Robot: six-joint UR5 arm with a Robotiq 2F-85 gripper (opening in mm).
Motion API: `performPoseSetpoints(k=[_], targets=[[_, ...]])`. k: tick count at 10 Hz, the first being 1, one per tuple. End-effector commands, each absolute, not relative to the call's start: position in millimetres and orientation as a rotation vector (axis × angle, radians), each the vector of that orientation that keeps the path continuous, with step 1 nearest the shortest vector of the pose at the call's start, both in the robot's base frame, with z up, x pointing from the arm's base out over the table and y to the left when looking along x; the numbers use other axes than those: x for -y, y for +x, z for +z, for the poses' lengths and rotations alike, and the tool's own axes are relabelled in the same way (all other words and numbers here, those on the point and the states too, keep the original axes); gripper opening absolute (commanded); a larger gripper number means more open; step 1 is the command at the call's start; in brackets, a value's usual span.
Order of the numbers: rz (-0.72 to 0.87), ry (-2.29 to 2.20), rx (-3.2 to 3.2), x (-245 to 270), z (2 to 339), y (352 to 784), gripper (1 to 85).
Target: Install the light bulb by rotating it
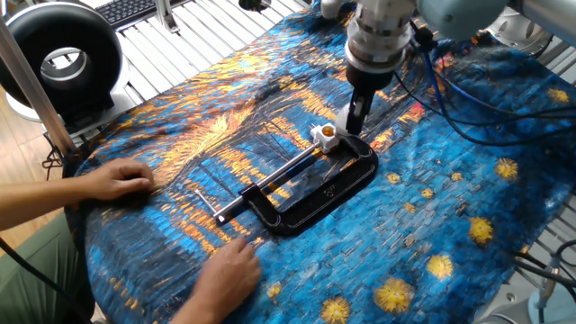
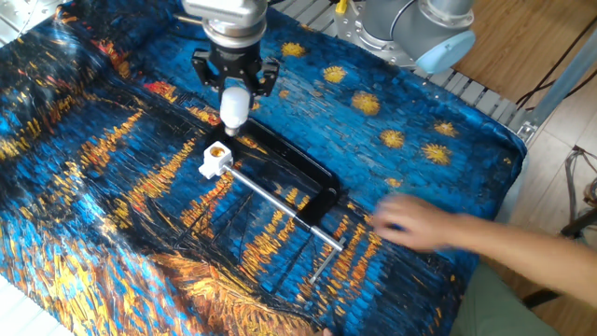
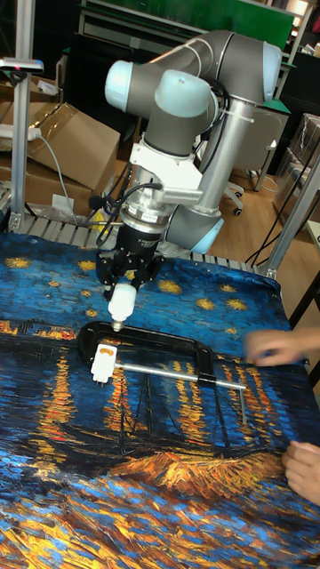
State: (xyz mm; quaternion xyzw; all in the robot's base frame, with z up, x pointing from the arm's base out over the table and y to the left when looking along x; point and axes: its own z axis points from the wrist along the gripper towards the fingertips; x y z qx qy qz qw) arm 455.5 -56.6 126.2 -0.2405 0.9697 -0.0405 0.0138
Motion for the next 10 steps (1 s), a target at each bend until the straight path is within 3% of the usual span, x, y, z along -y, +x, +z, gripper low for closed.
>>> performPoseSetpoints(k=[1, 4, 10], targets=[[-0.110, -0.680, -3.029, 54, 122, 469, 1.3], [-0.038, -0.506, -3.144, 47, 125, 444, 1.3], [-0.081, -0.351, -3.189, 57, 122, 460, 1.3]])
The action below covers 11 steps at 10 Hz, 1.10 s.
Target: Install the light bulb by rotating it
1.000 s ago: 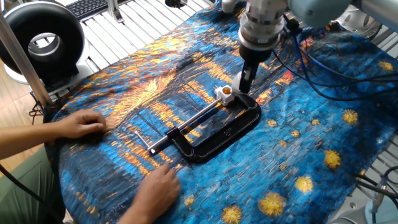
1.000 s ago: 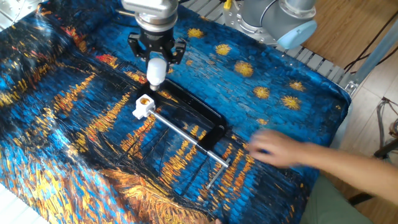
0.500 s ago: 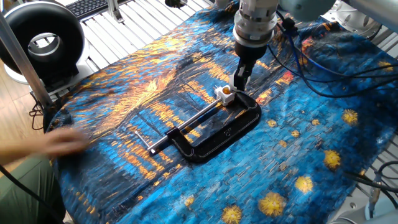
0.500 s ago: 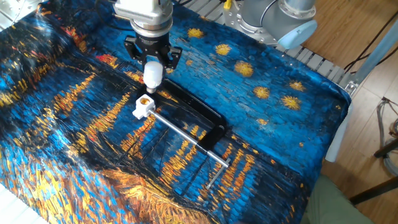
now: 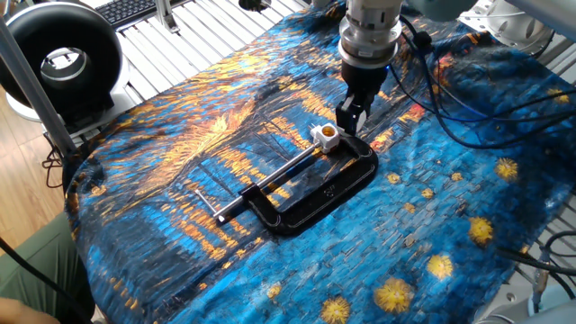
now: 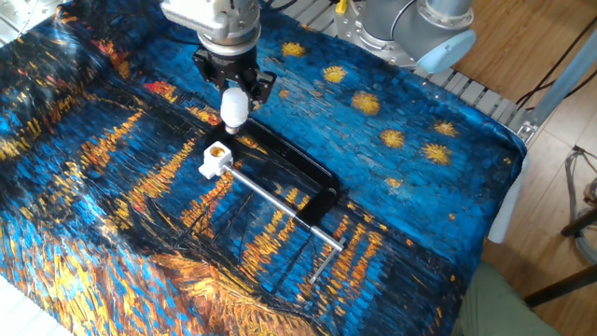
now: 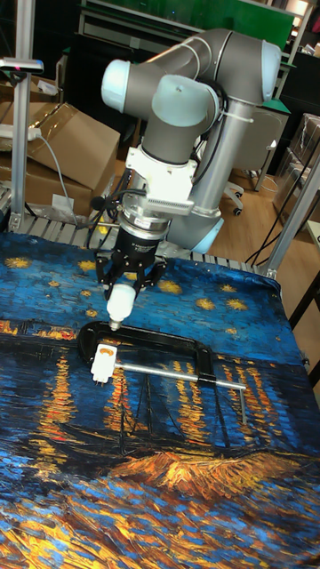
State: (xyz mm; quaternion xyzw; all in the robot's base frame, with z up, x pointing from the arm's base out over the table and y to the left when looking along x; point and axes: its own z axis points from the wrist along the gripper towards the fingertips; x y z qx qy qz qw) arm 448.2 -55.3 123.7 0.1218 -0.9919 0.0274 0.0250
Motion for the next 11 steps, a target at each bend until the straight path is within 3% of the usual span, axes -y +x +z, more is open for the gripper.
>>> performPoseSetpoints(k=[1, 11], targets=[[0.069, 0.338, 3.034, 56, 119, 473, 1.3], [0.066, 0.388, 2.973, 60, 105, 499, 1.3]])
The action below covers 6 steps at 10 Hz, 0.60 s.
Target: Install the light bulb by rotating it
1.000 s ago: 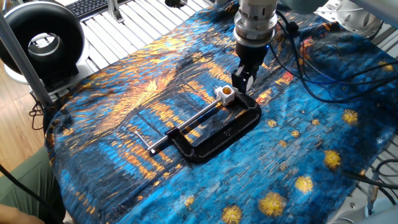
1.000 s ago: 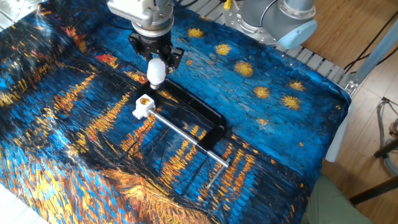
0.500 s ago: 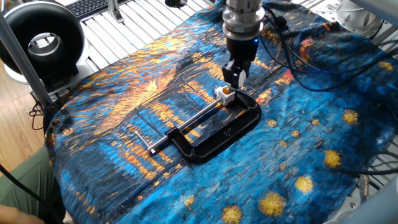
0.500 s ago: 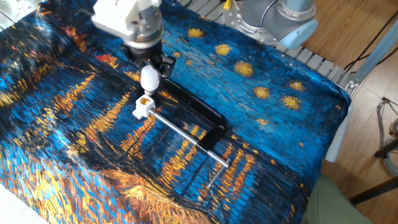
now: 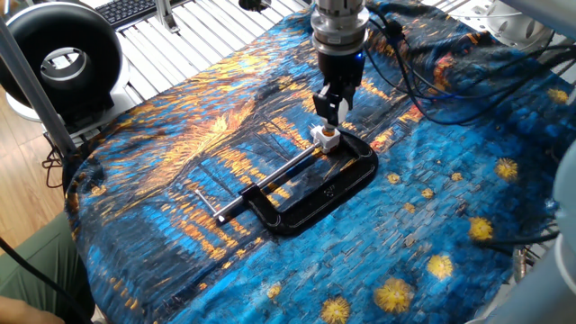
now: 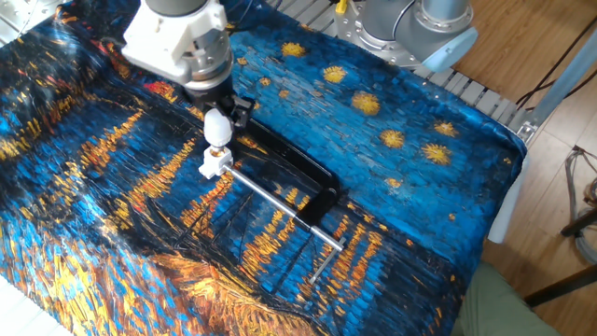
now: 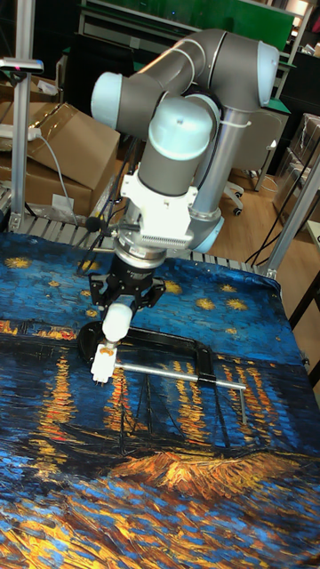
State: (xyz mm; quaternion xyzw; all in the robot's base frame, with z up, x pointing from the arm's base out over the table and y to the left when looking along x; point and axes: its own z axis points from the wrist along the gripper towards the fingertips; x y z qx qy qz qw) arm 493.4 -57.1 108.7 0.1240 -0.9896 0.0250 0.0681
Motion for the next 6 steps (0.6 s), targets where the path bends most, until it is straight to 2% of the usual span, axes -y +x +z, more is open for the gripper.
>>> performPoseSetpoints(k=[1, 6], targets=[[0.059, 0.393, 2.963, 59.2, 104.1, 497.0, 1.3], [0.055, 0.427, 2.937, 60.3, 95.2, 496.9, 1.3]])
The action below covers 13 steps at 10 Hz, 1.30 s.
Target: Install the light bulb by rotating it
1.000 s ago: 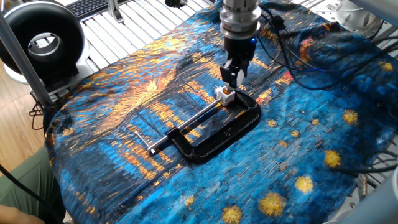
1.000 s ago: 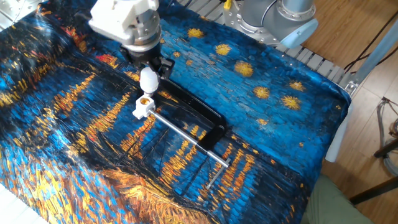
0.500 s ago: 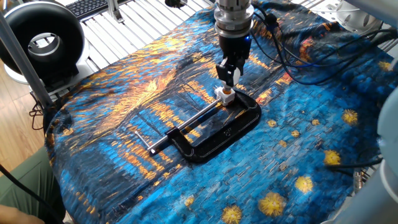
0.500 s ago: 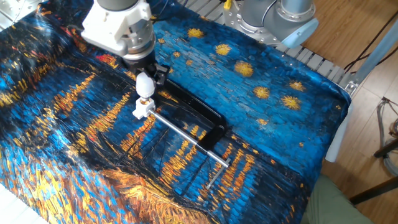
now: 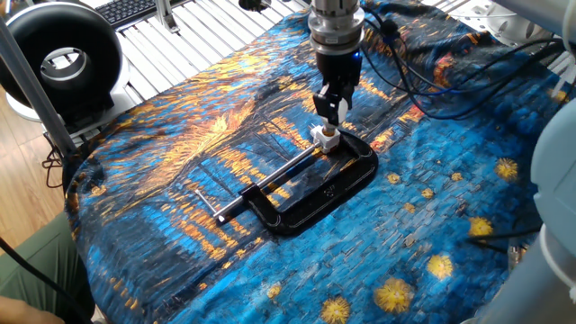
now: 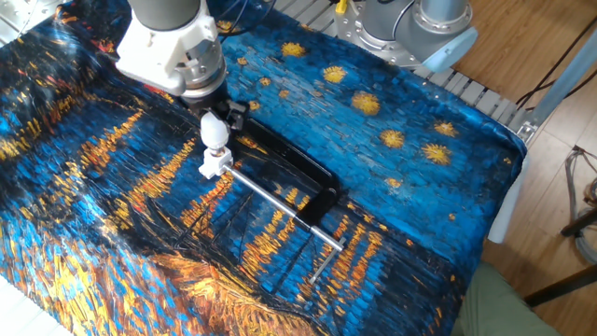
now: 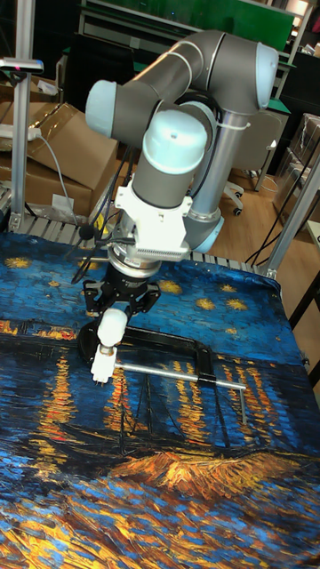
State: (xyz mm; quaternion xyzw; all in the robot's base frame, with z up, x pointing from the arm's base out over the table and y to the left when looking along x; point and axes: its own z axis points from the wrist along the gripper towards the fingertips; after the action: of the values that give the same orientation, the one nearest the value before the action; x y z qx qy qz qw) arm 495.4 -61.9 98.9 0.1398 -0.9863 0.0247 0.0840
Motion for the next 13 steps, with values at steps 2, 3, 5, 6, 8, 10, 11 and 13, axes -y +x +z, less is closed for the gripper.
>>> performPoseSetpoints(k=[2, 3, 5, 6, 8, 10, 11, 13], targets=[[0.049, 0.445, 2.932, 60, 93, 497, 1.3], [0.030, 0.441, 2.930, 57, 92, 496, 1.3], [0.008, 0.446, 2.933, 52, 91, 497, 1.3], [0.006, 0.449, 2.936, 52, 89, 499, 1.3], [-0.004, 0.461, 2.943, 53, 85, 502, 1.3], [-0.020, 0.470, 2.948, 56, 83, 503, 1.3], [-0.031, 0.478, 2.948, 60, 82, 502, 1.3], [-0.024, 0.455, 2.956, 63, 82, 503, 1.3]])
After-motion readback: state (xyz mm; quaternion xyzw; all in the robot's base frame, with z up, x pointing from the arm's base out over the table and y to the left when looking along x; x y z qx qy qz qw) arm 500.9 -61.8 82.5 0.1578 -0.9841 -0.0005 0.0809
